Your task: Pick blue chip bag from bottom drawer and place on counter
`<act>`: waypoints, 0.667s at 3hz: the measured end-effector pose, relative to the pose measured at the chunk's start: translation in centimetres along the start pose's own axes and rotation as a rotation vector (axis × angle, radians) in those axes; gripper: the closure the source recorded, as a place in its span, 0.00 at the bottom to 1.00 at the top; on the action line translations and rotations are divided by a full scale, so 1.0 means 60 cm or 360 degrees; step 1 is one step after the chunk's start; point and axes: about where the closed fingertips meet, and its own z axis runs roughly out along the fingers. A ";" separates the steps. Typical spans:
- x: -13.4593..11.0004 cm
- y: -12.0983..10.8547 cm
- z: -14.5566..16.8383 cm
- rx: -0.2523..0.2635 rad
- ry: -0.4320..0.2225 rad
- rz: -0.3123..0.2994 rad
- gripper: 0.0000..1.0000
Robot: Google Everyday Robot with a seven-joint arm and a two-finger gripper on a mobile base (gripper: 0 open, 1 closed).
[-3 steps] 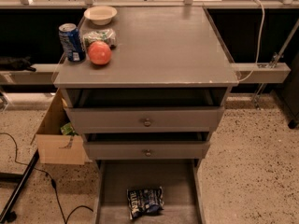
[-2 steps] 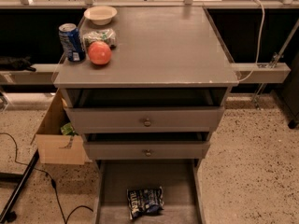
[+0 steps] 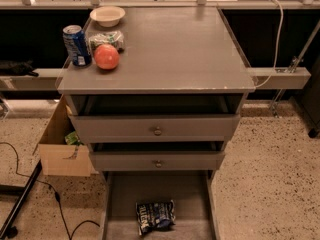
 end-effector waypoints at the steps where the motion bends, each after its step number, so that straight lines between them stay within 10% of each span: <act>1: 0.000 0.000 0.000 0.0000 0.0000 0.0000 0.00; 2: 0.000 0.000 0.000 0.0000 0.0000 0.0000 0.00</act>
Offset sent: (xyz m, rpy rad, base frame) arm 0.1020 0.1297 -0.1156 -0.0343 0.2483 0.2081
